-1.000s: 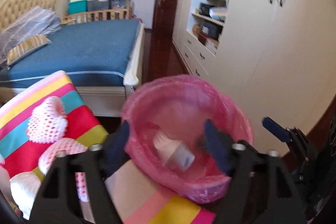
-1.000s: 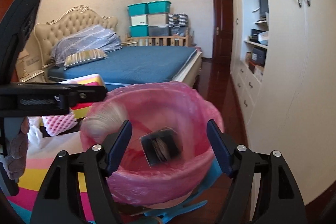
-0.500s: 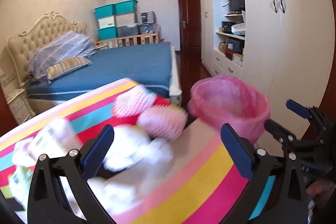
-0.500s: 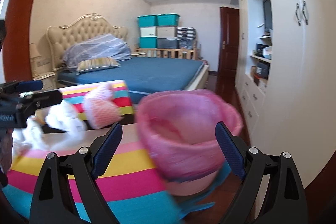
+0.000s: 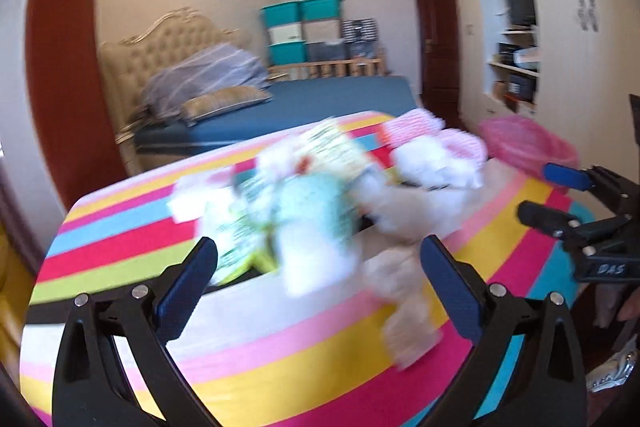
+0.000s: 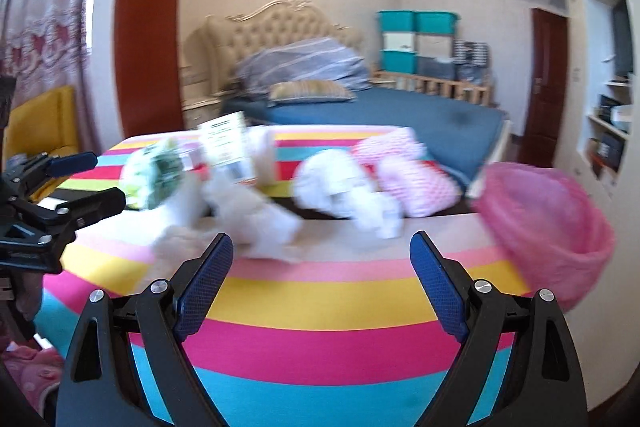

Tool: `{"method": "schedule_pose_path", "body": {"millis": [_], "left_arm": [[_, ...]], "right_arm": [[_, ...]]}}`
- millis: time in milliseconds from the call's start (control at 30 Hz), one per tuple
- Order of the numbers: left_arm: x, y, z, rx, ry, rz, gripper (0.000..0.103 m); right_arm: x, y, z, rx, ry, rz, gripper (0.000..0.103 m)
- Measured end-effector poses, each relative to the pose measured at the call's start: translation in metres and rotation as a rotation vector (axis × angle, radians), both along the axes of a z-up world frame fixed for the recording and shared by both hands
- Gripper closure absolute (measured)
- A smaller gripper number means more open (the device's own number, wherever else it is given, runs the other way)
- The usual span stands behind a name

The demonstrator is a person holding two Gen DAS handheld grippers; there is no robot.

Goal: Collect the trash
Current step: 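Grasp the green-printed plastic bag with the left tool while the right tool grasps a crumpled tissue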

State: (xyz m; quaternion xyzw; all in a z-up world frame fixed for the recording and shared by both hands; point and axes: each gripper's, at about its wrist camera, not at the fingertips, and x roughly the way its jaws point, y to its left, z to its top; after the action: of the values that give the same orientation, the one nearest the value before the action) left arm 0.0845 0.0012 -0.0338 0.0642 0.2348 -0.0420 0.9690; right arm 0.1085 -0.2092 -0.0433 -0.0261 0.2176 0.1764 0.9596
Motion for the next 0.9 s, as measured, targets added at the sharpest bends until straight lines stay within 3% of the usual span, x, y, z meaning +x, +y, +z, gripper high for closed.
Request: {"method": "schedule_pose_path", "body": {"millis": [167, 267, 400, 533, 667, 833, 900], "left_arm": [[-0.01, 0.059, -0.019, -0.014, 0.018, 0.144, 0.005], [-0.008, 0.089, -0.024, -0.125, 0.069, 0.185, 0.005], [-0.013, 0.113, -0.023, -0.217, 0.07, 0.213, 0.005], [-0.024, 0.117, -0.02, -0.211, 0.034, 0.211, 0.005], [-0.018, 0.102, -0.011, -0.135, 0.042, 0.204, 0.005], [0.0, 0.093, -0.007, -0.121, 0.098, 0.171, 0.005], [0.008, 0.096, -0.006, -0.146, 0.124, 0.16, 0.005]], "right_arm": [[0.001, 0.037, -0.005, -0.001, 0.059, 0.089, 0.018], [0.005, 0.062, -0.01, -0.01, 0.099, 0.144, 0.019], [0.012, 0.089, -0.019, -0.066, 0.14, 0.167, 0.019], [0.023, 0.101, -0.02, -0.096, 0.201, 0.134, 0.025], [0.028, 0.107, -0.024, -0.117, 0.243, 0.127, 0.029], [0.03, 0.118, -0.029, -0.155, 0.247, 0.157, 0.048], [0.03, 0.117, -0.03, -0.136, 0.255, 0.174, 0.069]]}}
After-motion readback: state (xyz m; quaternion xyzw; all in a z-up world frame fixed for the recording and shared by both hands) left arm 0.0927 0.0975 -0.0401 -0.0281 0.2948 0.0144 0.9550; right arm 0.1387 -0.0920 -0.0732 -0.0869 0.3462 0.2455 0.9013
